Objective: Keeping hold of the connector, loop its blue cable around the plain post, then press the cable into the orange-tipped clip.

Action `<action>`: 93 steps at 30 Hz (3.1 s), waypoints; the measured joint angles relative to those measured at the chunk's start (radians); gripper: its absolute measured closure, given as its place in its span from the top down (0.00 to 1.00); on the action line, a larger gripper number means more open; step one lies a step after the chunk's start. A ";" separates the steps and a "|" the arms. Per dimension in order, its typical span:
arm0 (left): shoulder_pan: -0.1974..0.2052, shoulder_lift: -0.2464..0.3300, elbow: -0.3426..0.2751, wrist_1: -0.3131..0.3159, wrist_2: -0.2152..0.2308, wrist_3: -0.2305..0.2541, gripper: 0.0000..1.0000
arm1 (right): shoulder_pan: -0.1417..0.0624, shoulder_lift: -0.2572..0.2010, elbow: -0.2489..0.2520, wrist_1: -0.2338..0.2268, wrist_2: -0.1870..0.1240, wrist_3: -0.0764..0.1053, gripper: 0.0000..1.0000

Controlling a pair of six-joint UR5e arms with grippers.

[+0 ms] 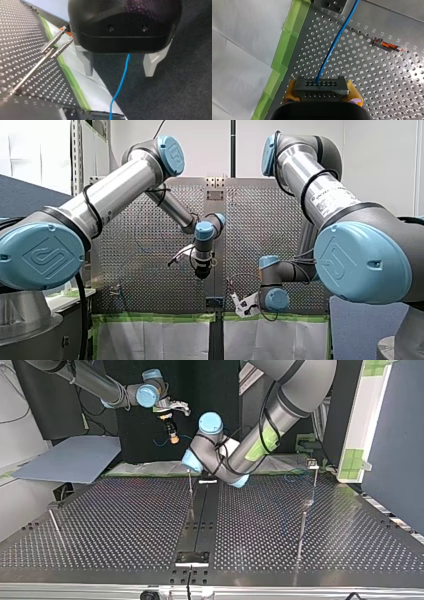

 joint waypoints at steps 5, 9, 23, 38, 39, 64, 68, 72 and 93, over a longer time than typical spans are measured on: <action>0.004 -0.001 0.003 0.038 0.000 0.009 1.00 | 0.000 0.000 0.000 0.000 0.000 0.000 0.00; 0.005 -0.017 0.012 0.041 -0.008 0.014 1.00 | 0.000 0.000 0.000 -0.001 0.000 0.000 0.00; 0.009 -0.096 0.042 0.046 -0.043 0.026 1.00 | 0.002 0.000 0.000 -0.003 0.000 0.000 0.00; 0.009 -0.128 0.068 0.134 -0.034 0.032 1.00 | 0.006 0.000 -0.004 0.001 0.000 -0.001 0.00; 0.010 -0.128 0.068 0.137 -0.034 0.032 1.00 | 0.007 0.000 -0.004 0.001 0.000 -0.001 0.00; 0.022 -0.325 0.180 0.183 -0.053 0.024 1.00 | 0.013 0.000 -0.013 0.018 0.000 -0.010 0.00; 0.026 -0.358 0.182 0.194 -0.053 0.025 1.00 | 0.013 0.000 -0.014 0.020 0.000 -0.014 0.00; 0.032 -0.389 0.182 0.199 -0.057 0.026 1.00 | 0.013 0.000 -0.017 0.027 0.001 -0.018 0.00; 0.043 -0.401 0.181 0.215 -0.061 0.039 0.62 | 0.014 0.000 -0.019 0.036 0.006 -0.024 0.00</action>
